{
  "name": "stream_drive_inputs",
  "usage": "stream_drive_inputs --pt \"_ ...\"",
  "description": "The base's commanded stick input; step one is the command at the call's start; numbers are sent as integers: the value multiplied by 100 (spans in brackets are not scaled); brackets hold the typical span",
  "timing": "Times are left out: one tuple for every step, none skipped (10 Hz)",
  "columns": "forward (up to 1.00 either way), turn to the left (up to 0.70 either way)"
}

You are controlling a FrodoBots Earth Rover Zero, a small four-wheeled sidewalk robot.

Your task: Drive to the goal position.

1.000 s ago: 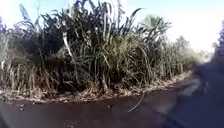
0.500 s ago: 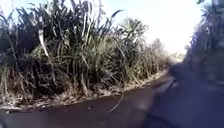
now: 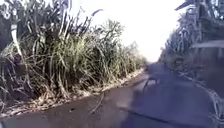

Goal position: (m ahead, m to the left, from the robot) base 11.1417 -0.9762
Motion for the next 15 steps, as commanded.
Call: stream_drive_inputs --pt "0 -70" --pt "0 -70" --pt "0 -70" --pt "0 -70" --pt "0 -70" --pt "0 -70" --pt "0 -70" --pt "0 -62" --pt "0 -38" --pt "0 -14" --pt "0 0" --pt "0 0" --pt "0 0" --pt "0 0" --pt "0 0"
